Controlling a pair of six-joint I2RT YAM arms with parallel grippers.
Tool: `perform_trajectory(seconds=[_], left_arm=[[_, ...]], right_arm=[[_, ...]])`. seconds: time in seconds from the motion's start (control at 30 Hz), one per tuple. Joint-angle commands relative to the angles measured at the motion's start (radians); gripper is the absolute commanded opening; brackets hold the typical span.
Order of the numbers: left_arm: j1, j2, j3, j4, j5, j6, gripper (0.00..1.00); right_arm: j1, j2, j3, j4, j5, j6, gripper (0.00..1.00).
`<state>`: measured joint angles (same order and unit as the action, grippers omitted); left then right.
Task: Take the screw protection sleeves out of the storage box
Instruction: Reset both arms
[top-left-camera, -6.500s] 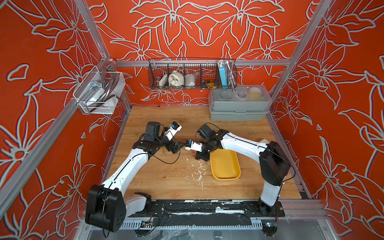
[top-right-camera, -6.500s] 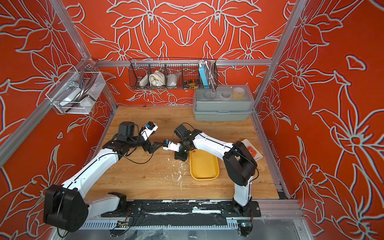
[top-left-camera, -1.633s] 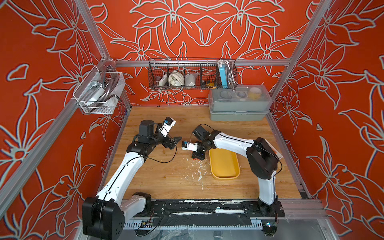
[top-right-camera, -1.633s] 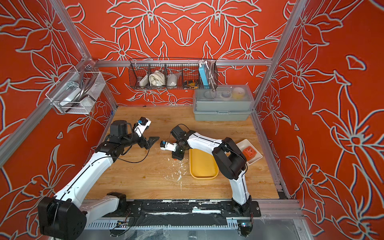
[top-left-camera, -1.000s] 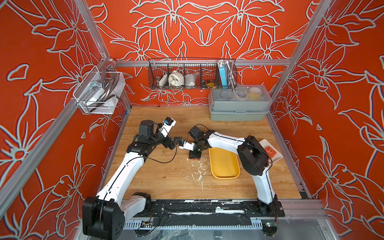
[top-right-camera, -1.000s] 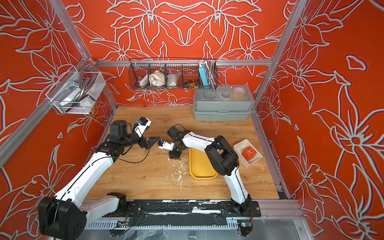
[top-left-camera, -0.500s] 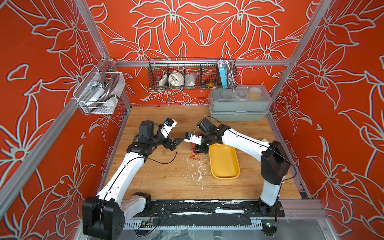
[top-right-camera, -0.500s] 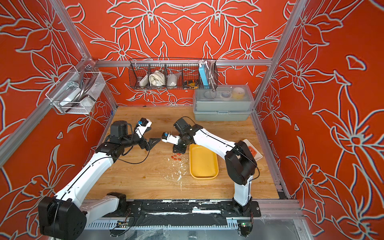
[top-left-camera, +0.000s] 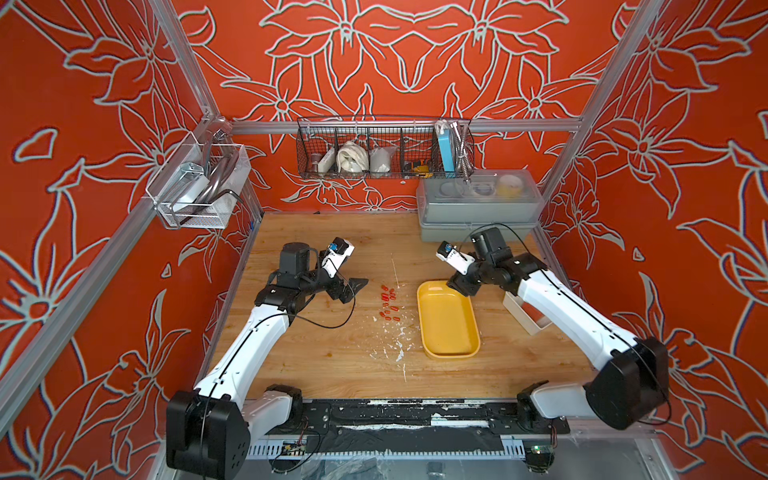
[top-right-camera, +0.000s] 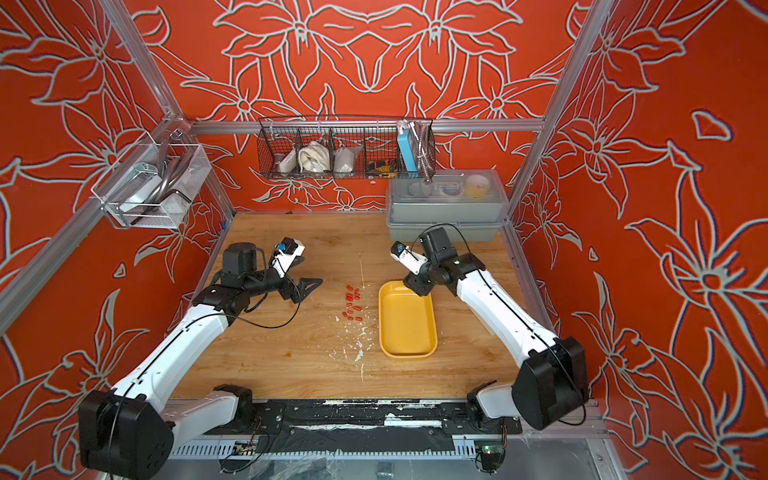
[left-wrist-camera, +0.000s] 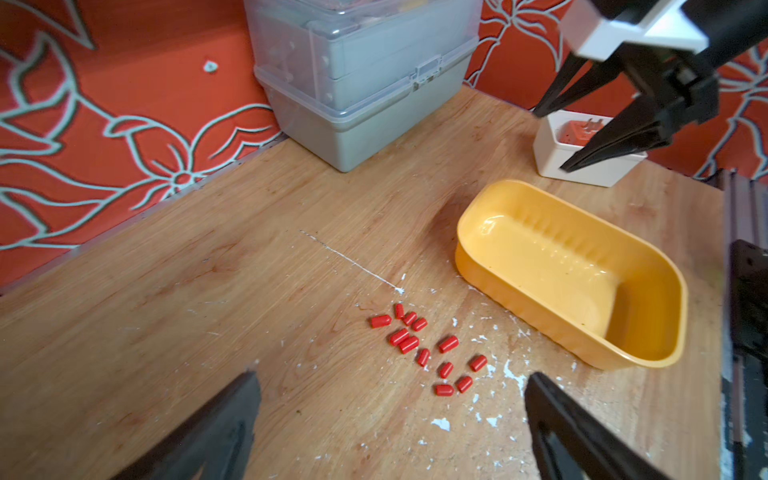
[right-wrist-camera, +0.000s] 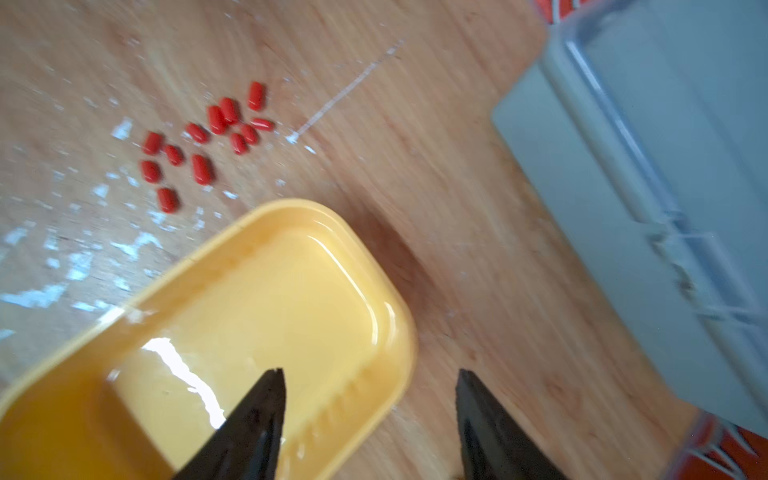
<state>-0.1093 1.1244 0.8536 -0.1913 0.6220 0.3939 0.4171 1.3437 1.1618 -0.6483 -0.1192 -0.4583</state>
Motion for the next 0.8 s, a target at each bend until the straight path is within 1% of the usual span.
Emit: perform_trajectory(seconds=[0.0,0.03,0.17,0.27,0.33,0.37,0.47,0.53,0.63,0.77], left_arm=[[0.006,-0.027,-0.011,0.027,-0.119,0.019,0.98],[0.007,-0.033,-0.014,0.031,-0.153,0.02,0.98],[0.007,-0.054,-0.04,0.076,-0.312,0.02,0.98],[0.01,-0.068,-0.087,0.164,-0.478,0.005,0.98],[0.023,-0.077,-0.137,0.255,-0.62,-0.059,0.98],[0.039,-0.08,-0.157,0.286,-0.642,-0.086,0.98],[0.102,-0.084,-0.221,0.363,-0.632,-0.183,0.98],[0.138,-0.081,-0.272,0.423,-0.588,-0.235,0.98],[0.164,-0.054,-0.341,0.506,-0.498,-0.241,0.98],[0.166,0.006,-0.409,0.583,-0.405,-0.225,0.98]], right_arm=[[-0.062,-0.068,-0.046,0.024,0.148,0.028,0.96],[-0.083,-0.092,-0.065,0.041,0.168,0.038,0.99],[-0.139,-0.172,-0.151,0.136,0.27,0.067,0.99],[-0.176,-0.233,-0.234,0.246,0.337,0.105,0.99],[-0.215,-0.265,-0.29,0.333,0.352,0.15,0.99],[-0.235,-0.274,-0.308,0.358,0.35,0.167,0.99],[-0.295,-0.27,-0.357,0.43,0.341,0.22,0.99],[-0.325,-0.272,-0.409,0.508,0.314,0.254,0.99],[-0.334,-0.271,-0.491,0.634,0.257,0.287,0.99],[-0.334,-0.199,-0.538,0.738,0.221,0.33,0.99]])
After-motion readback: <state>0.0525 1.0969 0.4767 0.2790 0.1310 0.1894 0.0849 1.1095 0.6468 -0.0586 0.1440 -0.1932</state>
